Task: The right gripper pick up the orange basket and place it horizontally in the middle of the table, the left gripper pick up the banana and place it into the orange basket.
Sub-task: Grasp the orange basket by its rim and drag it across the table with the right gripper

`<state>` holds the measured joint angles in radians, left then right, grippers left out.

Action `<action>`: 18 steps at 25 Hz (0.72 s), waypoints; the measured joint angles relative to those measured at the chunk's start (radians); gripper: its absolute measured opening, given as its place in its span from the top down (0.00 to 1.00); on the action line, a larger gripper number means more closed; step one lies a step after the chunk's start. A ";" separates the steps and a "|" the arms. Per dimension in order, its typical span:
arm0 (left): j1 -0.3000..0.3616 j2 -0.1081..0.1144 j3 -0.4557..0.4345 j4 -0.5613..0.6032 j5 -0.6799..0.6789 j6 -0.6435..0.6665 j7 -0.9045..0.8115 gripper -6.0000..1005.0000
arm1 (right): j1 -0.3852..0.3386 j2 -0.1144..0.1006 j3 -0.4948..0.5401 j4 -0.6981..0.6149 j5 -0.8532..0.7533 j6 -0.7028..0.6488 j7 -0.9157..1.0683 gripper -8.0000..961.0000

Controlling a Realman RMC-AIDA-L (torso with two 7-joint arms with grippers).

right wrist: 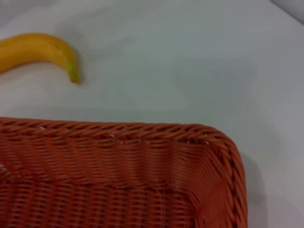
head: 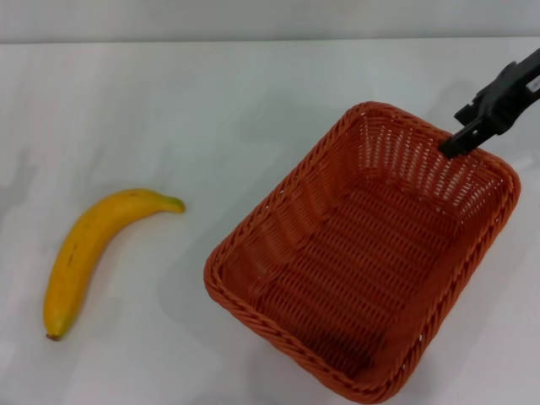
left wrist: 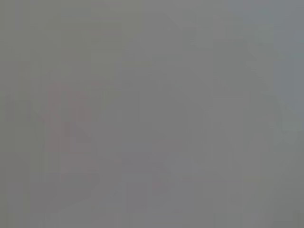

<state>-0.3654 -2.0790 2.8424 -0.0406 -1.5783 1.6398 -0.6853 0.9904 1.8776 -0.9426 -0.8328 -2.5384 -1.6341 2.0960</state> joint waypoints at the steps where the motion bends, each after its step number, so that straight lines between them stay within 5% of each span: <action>1: 0.002 0.000 0.000 0.000 0.000 0.000 0.000 0.14 | 0.002 0.011 -0.003 0.001 -0.016 0.013 0.004 0.28; 8: 0.008 0.002 0.000 -0.001 0.000 0.000 0.000 0.14 | 0.029 0.052 -0.024 0.050 -0.103 0.104 0.028 0.29; 18: 0.016 0.003 0.001 -0.001 0.001 -0.001 0.003 0.14 | 0.083 0.082 -0.082 0.137 -0.186 0.168 0.050 0.29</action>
<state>-0.3489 -2.0759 2.8438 -0.0415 -1.5775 1.6385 -0.6824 1.0729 1.9592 -1.0250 -0.6959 -2.7240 -1.4657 2.1461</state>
